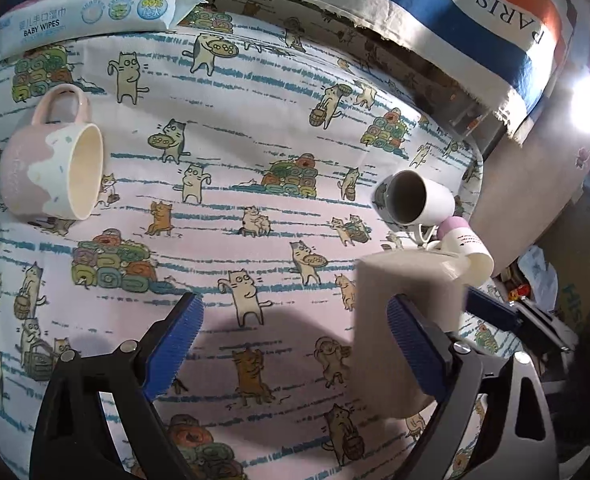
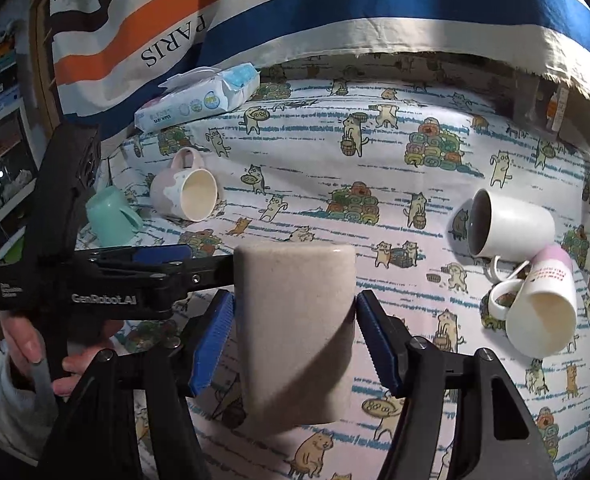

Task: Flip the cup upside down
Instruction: 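Rotate the held beige cup with the right gripper so its opening faces down, then lower the beige cup onto the table, opening down, with the right gripper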

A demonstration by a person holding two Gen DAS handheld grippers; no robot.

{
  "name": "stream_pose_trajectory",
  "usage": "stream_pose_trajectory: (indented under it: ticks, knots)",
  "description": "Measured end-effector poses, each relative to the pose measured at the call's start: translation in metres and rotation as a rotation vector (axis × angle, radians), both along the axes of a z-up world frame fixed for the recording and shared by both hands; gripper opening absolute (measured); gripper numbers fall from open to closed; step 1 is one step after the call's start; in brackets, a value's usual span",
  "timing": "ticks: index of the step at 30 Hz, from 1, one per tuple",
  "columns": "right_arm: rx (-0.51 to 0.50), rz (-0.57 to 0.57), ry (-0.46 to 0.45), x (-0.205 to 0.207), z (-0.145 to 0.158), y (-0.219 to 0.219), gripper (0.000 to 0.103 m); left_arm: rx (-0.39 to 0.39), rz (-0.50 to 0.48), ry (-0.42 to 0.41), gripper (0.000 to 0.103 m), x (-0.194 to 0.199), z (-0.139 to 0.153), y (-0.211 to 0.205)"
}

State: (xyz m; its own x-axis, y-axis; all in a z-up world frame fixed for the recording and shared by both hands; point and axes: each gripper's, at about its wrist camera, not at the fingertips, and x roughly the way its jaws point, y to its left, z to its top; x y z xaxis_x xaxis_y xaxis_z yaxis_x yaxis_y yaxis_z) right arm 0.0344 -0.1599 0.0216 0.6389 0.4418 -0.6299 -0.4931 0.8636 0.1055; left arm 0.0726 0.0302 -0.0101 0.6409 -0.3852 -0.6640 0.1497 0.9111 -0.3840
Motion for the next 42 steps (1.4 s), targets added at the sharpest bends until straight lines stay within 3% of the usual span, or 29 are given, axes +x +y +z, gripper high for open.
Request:
stream_pose_trajectory:
  ticks: [8, 12, 16, 19, 33, 42]
  knots:
    - [-0.075, 0.036, 0.107, 0.010, -0.030, 0.016, 0.056, 0.035, 0.022, 0.009, 0.092, 0.002, -0.005, 0.002]
    - [-0.036, 0.021, 0.167, 0.018, -0.035, 0.006, 0.056, 0.028, 0.034, 0.003, 0.092, 0.002, -0.003, 0.007]
    - [0.008, -0.007, 0.137, 0.023, -0.021, -0.005, 0.057, 0.049, 0.034, 0.005, 0.092, 0.003, -0.005, 0.005]
    - [0.045, -0.059, 0.128, 0.037, -0.007, -0.014, 0.065, 0.059, 0.044, 0.023, 0.092, 0.005, -0.010, 0.005]
    - [0.163, -0.123, 0.385, 0.122, -0.023, 0.005, 0.065, 0.041, 0.058, 0.012, 0.092, 0.004, -0.007, 0.010]
    - [0.126, -0.190, 0.440, 0.138, -0.035, 0.010, 0.067, 0.056, 0.077, 0.015, 0.092, 0.007, -0.005, 0.013]
